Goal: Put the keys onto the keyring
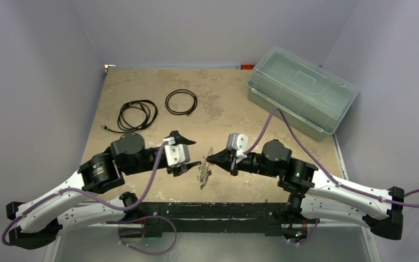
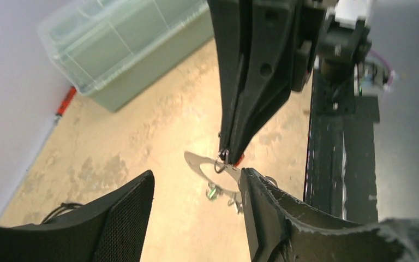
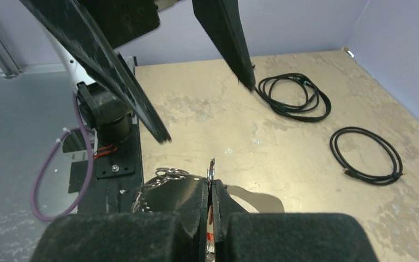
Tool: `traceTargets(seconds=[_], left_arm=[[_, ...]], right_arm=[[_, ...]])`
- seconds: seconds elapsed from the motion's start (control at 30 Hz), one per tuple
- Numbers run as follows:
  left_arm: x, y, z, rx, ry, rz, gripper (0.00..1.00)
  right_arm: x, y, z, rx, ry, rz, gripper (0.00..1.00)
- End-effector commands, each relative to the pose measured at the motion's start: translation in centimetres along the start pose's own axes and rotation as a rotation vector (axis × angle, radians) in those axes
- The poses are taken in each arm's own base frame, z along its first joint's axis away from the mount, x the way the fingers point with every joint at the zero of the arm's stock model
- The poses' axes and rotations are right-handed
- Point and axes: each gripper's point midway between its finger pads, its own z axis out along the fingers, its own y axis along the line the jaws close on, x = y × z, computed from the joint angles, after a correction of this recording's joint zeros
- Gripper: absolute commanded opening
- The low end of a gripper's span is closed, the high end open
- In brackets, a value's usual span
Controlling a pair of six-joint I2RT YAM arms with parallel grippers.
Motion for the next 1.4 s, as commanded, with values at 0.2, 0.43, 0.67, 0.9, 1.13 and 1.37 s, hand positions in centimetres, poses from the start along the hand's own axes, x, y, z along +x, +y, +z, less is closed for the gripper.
traceTargets(seconds=[0.2,0.43,0.67,0.9,1.13,1.37], left_arm=[[0.9,-1.4,0.9,0.149,0.060,0.182,0.44],[2.1,-1.7,2.0,0.198,0.128,0.217,0.35],[2.4,-2.2,2.5,0.233,0.142,0.207,0.30],[3.4,-2.5,3.3,0.258,0.172,0.198,0.28],[4.0,-3.0,3.8,0.285,0.181,0.193,0.15],[4.4,-4.9,3.7,0.385,0.172,0.169,0.09]], right_arm=[[-2.0,0.3,-0.1,0.004,-0.019,-0.020,0.00],[-2.1,1.1,-0.1,-0.032,-0.024,-0.028,0.00],[-2.5,1.4,-0.4,-0.042,-0.037,-0.033,0.00],[-2.9,1.8,-0.7,-0.066,-0.052,-0.034,0.00],[-3.0,2.3,-1.0,-0.086,-0.062,-0.038,0.00],[-3.7,2.8,-1.4,-0.112,-0.088,-0.056,0.00]])
